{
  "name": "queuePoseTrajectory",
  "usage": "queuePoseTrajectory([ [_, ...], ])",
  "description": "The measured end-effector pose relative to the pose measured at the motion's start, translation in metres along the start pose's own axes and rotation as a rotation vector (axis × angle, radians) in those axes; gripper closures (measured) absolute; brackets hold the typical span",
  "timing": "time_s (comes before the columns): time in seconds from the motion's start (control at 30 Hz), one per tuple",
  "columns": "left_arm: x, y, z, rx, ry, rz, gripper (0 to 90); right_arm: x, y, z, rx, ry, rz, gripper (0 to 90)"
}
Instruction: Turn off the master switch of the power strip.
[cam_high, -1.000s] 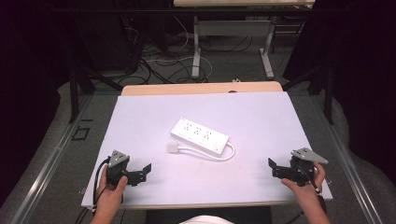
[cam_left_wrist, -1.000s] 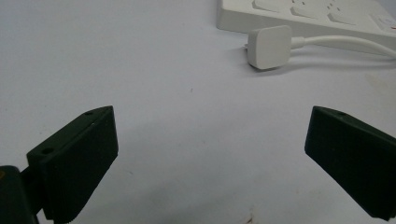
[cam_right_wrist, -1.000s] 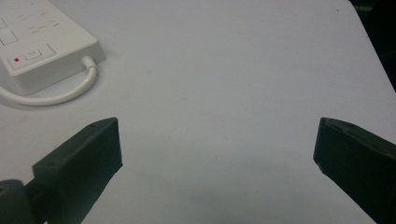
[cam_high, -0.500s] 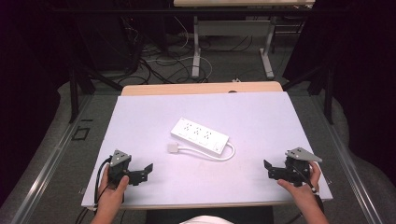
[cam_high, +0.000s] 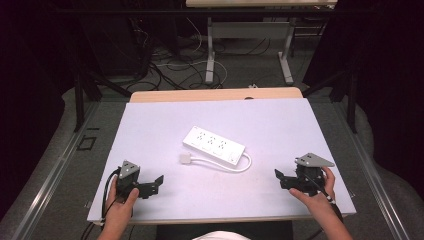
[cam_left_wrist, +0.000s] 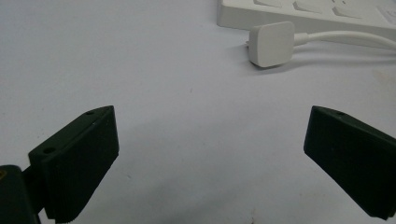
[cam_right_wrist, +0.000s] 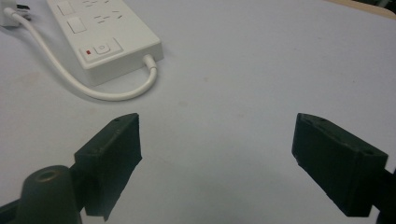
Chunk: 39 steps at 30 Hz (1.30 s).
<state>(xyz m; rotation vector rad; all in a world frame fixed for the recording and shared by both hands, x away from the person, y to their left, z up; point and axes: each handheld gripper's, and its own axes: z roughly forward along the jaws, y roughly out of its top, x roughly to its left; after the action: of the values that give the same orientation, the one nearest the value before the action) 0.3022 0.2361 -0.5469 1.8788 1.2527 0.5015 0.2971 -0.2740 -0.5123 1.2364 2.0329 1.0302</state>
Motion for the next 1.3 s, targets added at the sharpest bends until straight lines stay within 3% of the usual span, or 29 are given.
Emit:
queuePoseTrajectory([
  [0.3,0.001,0.000,-0.001,0.001,0.034,-0.003,3.3,0.009,0.016,0.008,0.036,0.038,-0.064,20.0],
  [0.57,0.002,0.000,-0.002,0.023,0.056,0.011,3.3,0.017,0.030,0.014,0.079,0.096,-0.115,28.4],
  [0.77,0.002,0.000,-0.001,0.017,0.057,0.000,3.3,0.021,0.044,0.019,0.111,0.152,-0.185,37.1],
  [0.93,0.002,0.000,-0.001,0.016,0.052,-0.001,3.3,0.023,0.051,0.023,0.133,0.157,-0.222,40.3],
  [0.97,0.002,0.000,-0.001,0.016,0.050,-0.001,3.3,0.024,0.054,0.026,0.145,0.144,-0.259,41.4],
  [1.07,0.002,0.000,-0.001,0.016,0.047,-0.006,3.3,0.025,0.057,0.028,0.165,0.135,-0.281,42.4],
  [1.1,0.002,0.000,-0.001,0.016,0.049,-0.001,3.3,0.025,0.060,0.030,0.173,0.131,-0.315,43.2],
  [1.17,0.002,0.000,-0.001,0.015,0.050,-0.001,3.2,0.025,0.062,0.032,0.165,0.134,-0.337,43.4],
  [1.3,0.002,0.000,-0.001,0.016,0.049,0.000,3.3,0.030,0.069,0.035,0.200,0.138,-0.373,43.5],
])
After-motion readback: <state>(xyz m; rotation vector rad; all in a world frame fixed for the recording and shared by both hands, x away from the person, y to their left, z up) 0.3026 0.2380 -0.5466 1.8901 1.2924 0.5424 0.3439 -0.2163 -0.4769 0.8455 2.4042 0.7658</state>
